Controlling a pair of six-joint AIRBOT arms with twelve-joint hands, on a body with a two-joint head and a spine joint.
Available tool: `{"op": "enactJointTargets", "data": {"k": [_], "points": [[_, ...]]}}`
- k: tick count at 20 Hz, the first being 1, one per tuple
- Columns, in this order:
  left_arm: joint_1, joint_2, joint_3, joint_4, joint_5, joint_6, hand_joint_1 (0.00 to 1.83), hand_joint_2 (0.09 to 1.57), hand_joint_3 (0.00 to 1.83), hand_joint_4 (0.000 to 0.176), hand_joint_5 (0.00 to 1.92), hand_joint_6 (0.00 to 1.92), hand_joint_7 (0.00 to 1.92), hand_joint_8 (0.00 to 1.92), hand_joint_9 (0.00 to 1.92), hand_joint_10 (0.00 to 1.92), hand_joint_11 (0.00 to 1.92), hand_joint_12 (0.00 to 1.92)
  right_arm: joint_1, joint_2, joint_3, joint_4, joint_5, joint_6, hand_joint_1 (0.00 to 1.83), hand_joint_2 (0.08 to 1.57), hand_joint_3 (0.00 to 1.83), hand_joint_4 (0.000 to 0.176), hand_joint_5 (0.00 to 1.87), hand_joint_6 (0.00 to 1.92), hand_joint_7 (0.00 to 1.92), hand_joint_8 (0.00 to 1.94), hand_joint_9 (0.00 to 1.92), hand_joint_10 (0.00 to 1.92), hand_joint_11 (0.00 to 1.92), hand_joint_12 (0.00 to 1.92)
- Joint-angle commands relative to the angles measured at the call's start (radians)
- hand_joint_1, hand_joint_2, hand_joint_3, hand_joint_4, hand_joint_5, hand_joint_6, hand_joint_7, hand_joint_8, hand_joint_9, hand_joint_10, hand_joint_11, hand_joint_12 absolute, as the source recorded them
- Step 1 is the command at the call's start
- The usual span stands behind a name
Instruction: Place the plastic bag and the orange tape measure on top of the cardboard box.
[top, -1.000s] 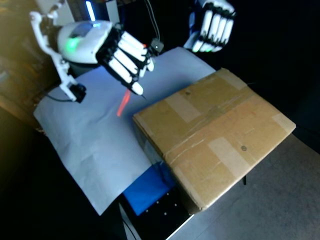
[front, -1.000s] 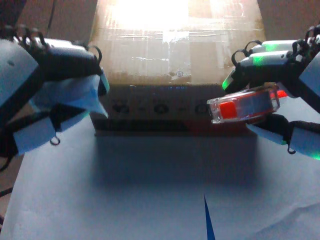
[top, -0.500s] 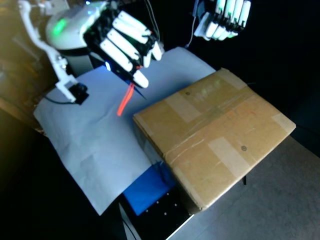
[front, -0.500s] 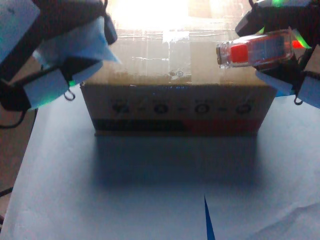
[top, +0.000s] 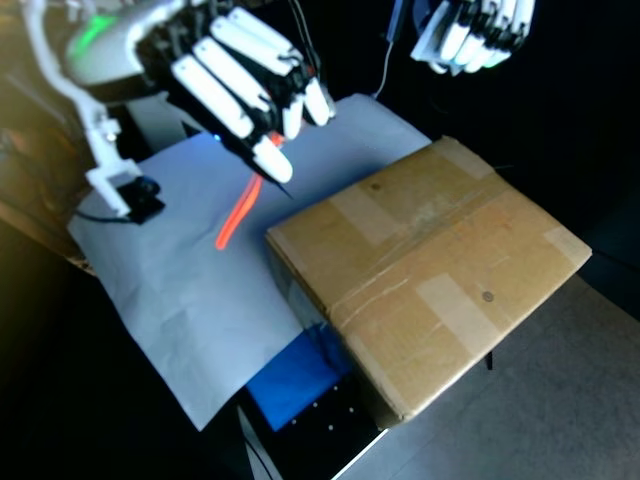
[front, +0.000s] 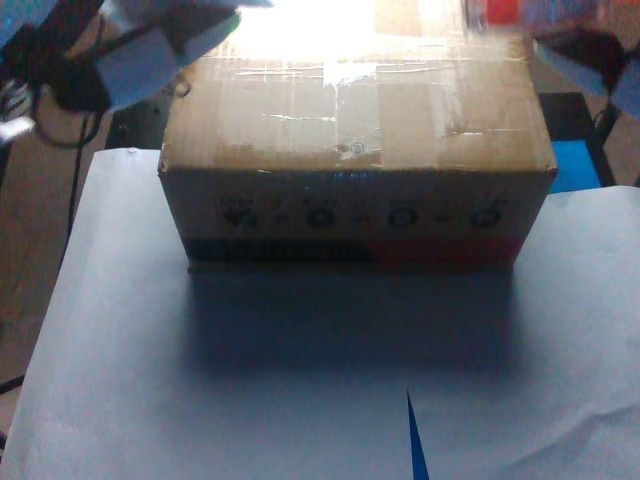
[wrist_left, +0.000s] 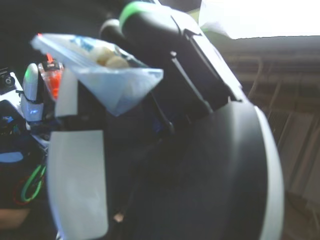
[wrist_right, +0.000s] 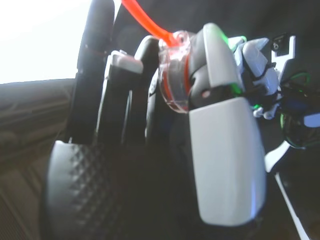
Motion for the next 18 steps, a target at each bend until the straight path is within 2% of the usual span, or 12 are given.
{"op": "enactJointTargets", "data": {"k": [1,3,4,6,7,8,9,10,11,15,16,18], "points": [[-0.020,-0.009,0.012,0.028,0.080,0.006,1.25,1.17,0.00,0.000,0.81,1.02,0.96,1.29,1.07,1.17,1.03,1.56,0.021,-0.010,0.009,-0.035,-0.092,-0.003,1.23,1.21,0.00,0.000,0.90,0.86,0.75,1.64,1.00,1.92,1.11,1.92],[-0.043,-0.041,0.045,0.028,0.055,0.006,1.25,1.17,0.00,0.000,0.81,1.02,0.96,1.29,1.07,1.16,1.03,1.56,0.065,-0.057,0.057,-0.035,-0.047,-0.003,1.23,1.21,0.00,0.000,0.90,0.86,0.75,1.64,1.00,1.92,1.11,1.92],[-0.060,-0.065,0.069,0.028,0.032,0.006,1.18,1.16,0.00,0.000,0.89,1.07,1.02,1.56,1.15,1.71,1.21,1.85,0.084,-0.081,0.085,-0.035,-0.023,-0.003,1.22,1.22,0.00,0.000,0.86,0.91,0.75,1.65,1.01,1.92,1.11,1.92],[-0.084,-0.095,0.098,0.028,0.005,0.006,1.24,1.16,0.00,0.000,0.86,1.13,0.89,1.24,1.18,1.70,1.20,1.92,0.095,-0.105,0.118,-0.035,-0.013,-0.003,1.20,1.10,0.00,0.000,1.07,0.89,1.32,1.93,1.53,1.92,1.62,1.92],[-0.092,-0.108,0.113,0.028,-0.005,0.006,1.16,1.16,0.00,0.000,0.89,1.10,1.15,1.84,1.39,1.90,1.49,1.92,0.101,-0.120,0.136,-0.035,-0.007,-0.003,1.20,1.08,0.00,0.000,1.08,0.86,1.28,1.94,1.47,1.92,1.45,1.92],[-0.099,-0.121,0.129,0.028,-0.016,0.007,1.24,1.16,0.00,0.000,0.87,1.11,0.91,1.24,1.14,1.72,1.14,1.92,0.111,-0.145,0.162,-0.035,0.004,-0.003,1.20,1.07,0.00,0.000,1.08,0.84,1.15,1.47,1.28,1.67,1.23,1.87],[-0.106,-0.133,0.146,0.028,-0.032,0.007,1.17,1.13,0.00,0.000,0.95,1.01,1.21,1.86,1.43,1.91,1.51,1.92,0.115,-0.167,0.186,-0.035,0.011,-0.003,1.19,1.07,0.00,0.000,1.07,0.86,1.16,1.92,1.35,1.91,1.44,1.92],[-0.119,-0.152,0.169,0.028,-0.057,0.007,1.15,1.16,0.01,0.000,0.89,1.11,1.08,1.79,1.27,1.92,1.36,1.92,0.117,-0.188,0.211,-0.035,0.014,-0.003,1.18,1.08,0.00,0.000,1.04,0.90,1.14,1.92,1.31,1.92,1.37,1.92],[-0.127,-0.168,0.184,0.028,-0.072,0.007,1.22,1.18,0.00,0.000,0.85,1.01,0.91,1.50,0.94,1.62,0.91,1.86,0.117,-0.200,0.227,-0.035,0.014,-0.003,1.19,1.07,0.00,0.000,1.06,0.88,1.21,1.94,1.38,1.92,1.45,1.92],[-0.149,-0.235,0.268,0.028,-0.153,0.008,1.23,1.22,0.00,0.000,0.75,1.09,0.85,1.46,0.97,1.58,0.94,1.87,0.118,-0.298,0.324,-0.035,0.015,-0.002,1.17,1.12,0.01,0.000,0.96,1.04,1.13,1.63,1.23,1.83,1.21,1.91],[-0.153,-0.254,0.293,0.028,-0.179,0.008,1.25,1.19,0.00,0.000,0.80,0.98,0.89,1.43,1.04,1.41,0.99,1.71,0.118,-0.328,0.355,-0.035,0.019,-0.002,1.26,1.14,0.00,0.000,0.89,0.92,1.02,1.25,1.22,1.43,1.16,1.66],[-0.159,-0.276,0.316,0.028,-0.209,0.008,1.26,1.15,0.00,0.000,0.87,0.91,0.99,1.26,1.11,1.24,1.01,1.60,0.117,-0.346,0.377,-0.035,0.025,-0.002,1.27,1.11,0.00,0.000,0.92,0.90,1.08,1.11,1.23,1.35,1.15,1.64]]}}
